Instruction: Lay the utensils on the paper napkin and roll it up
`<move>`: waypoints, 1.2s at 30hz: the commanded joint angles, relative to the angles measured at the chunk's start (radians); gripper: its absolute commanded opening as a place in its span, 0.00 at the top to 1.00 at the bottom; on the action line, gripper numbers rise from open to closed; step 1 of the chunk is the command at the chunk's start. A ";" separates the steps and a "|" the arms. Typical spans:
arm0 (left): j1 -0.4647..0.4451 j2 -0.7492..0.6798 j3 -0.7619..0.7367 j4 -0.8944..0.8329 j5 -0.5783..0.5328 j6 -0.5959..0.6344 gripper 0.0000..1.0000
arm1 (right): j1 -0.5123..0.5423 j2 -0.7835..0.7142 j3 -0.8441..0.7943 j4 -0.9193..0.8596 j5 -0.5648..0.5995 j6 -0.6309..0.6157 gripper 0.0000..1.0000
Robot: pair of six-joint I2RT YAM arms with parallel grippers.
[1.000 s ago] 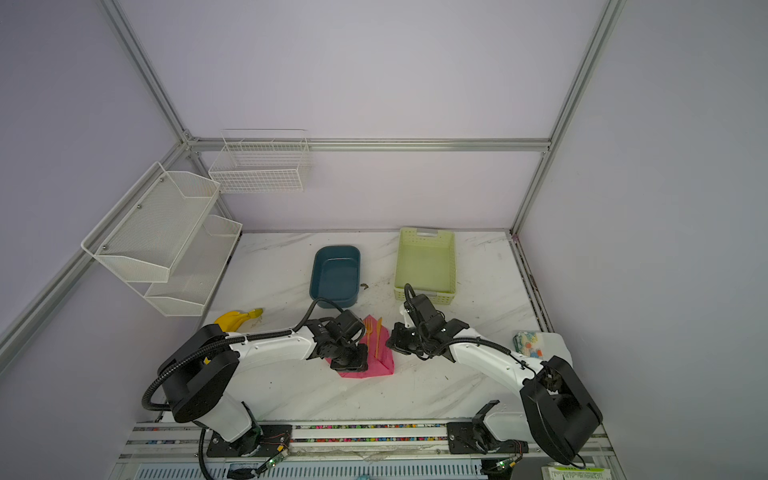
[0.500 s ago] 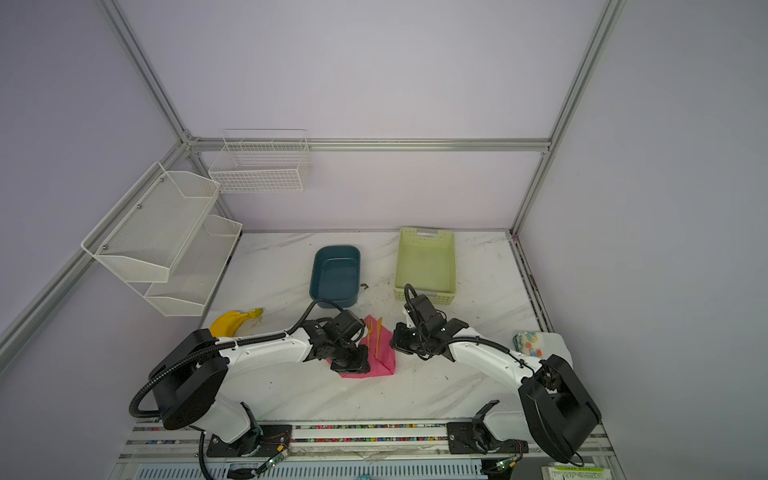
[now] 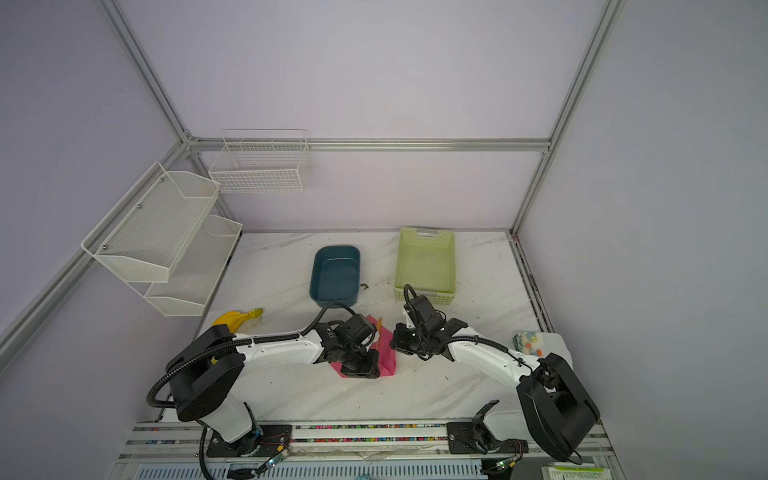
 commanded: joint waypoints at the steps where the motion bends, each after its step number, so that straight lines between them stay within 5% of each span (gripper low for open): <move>1: -0.004 0.002 0.077 0.046 0.005 -0.021 0.89 | 0.004 -0.007 0.019 -0.014 0.007 -0.006 1.00; 27: -0.004 0.036 0.057 0.057 0.003 -0.040 0.90 | 0.004 -0.014 -0.016 0.174 -0.120 0.104 1.00; 36: 0.018 -0.064 0.074 -0.060 -0.076 -0.004 0.86 | 0.004 0.008 -0.027 0.161 -0.104 0.084 1.00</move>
